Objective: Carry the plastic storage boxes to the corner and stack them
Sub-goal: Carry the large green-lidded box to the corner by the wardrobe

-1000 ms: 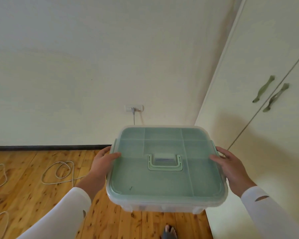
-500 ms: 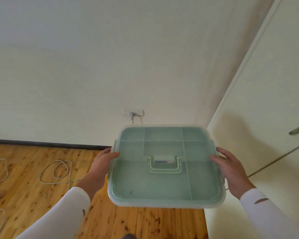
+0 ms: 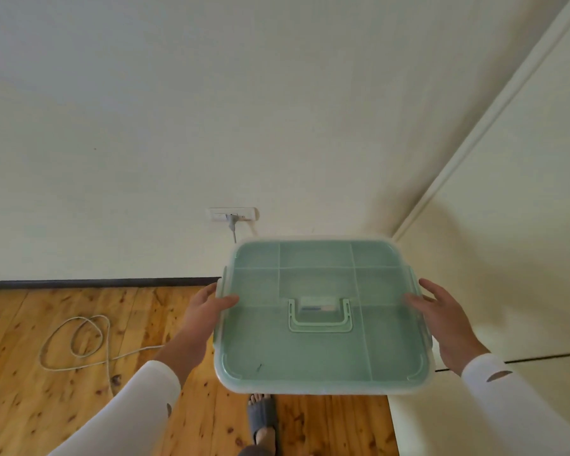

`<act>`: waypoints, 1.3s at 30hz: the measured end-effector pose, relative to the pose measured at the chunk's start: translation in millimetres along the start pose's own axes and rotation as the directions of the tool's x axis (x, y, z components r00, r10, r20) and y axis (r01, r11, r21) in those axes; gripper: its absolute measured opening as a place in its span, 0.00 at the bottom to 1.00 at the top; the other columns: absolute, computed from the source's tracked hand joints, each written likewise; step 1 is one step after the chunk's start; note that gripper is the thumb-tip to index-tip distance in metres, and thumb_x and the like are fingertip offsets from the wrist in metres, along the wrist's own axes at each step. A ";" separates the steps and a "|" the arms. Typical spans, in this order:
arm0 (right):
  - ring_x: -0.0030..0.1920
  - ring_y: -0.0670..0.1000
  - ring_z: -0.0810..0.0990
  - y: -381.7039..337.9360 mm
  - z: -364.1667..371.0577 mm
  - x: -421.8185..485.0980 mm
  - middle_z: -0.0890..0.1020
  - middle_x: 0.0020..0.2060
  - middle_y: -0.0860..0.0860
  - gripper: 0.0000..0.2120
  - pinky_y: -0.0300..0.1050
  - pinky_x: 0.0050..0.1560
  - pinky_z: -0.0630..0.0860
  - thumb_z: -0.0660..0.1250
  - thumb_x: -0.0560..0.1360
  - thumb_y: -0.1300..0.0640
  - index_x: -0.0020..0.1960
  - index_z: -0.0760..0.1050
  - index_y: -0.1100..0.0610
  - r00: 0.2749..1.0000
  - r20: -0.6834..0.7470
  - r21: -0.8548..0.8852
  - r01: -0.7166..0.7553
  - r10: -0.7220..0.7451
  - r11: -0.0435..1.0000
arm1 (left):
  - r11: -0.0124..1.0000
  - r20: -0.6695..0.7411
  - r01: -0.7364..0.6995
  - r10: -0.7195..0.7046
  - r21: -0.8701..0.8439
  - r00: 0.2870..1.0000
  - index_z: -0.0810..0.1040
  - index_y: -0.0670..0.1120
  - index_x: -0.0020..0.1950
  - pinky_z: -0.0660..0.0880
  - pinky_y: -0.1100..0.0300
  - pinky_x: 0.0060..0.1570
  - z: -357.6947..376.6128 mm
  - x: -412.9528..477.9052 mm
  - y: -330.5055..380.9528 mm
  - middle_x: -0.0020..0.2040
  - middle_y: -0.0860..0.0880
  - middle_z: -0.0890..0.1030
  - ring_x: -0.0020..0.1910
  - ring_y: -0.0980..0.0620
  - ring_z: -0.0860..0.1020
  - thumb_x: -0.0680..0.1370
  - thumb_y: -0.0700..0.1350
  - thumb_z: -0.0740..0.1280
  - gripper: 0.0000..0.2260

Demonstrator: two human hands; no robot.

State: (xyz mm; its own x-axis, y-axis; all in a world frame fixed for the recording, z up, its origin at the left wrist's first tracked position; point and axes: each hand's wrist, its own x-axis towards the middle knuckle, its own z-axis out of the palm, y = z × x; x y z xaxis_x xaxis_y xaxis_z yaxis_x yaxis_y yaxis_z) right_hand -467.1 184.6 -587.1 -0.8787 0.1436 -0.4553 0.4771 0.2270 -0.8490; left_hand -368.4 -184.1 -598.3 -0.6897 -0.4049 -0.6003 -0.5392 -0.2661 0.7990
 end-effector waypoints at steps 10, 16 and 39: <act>0.48 0.44 0.78 28.9 33.2 78.5 0.78 0.49 0.42 0.27 0.41 0.37 0.72 0.70 0.74 0.54 0.72 0.66 0.47 0.997 0.008 -0.054 -0.073 0.074 0.996 | 0.992 -0.018 0.115 -0.114 0.053 0.993 0.73 0.53 0.67 0.74 0.55 0.40 19.7 84.9 -19.6 0.54 0.47 0.82 0.51 0.46 0.80 0.73 0.40 0.72 0.23; 0.48 0.42 0.79 67.6 45.1 143.3 0.78 0.51 0.41 0.29 0.38 0.35 0.73 0.70 0.74 0.54 0.73 0.65 0.46 0.990 0.061 -0.026 -0.123 0.124 0.992 | 0.988 -0.096 0.153 -0.150 0.025 0.984 0.76 0.59 0.59 0.76 0.55 0.38 44.7 135.2 -60.6 0.48 0.50 0.85 0.47 0.48 0.82 0.73 0.42 0.72 0.18; 0.44 0.43 0.82 285.3 120.5 349.6 0.83 0.50 0.46 0.12 0.39 0.36 0.73 0.68 0.75 0.57 0.58 0.78 0.50 0.979 0.139 -0.154 -0.131 0.152 0.979 | 0.973 -0.144 0.201 -0.183 0.115 0.972 0.71 0.56 0.63 0.74 0.56 0.39 103.6 357.9 -251.3 0.50 0.50 0.82 0.47 0.49 0.80 0.76 0.44 0.69 0.17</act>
State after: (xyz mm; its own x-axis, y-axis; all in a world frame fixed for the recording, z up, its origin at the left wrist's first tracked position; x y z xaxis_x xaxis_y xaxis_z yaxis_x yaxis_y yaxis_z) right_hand -640.4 183.5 -1020.8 -0.7897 0.0411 -0.6121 0.5849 0.3515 -0.7310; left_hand -529.8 -171.5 -1017.6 -0.5022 -0.4710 -0.7253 -0.7185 -0.2395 0.6530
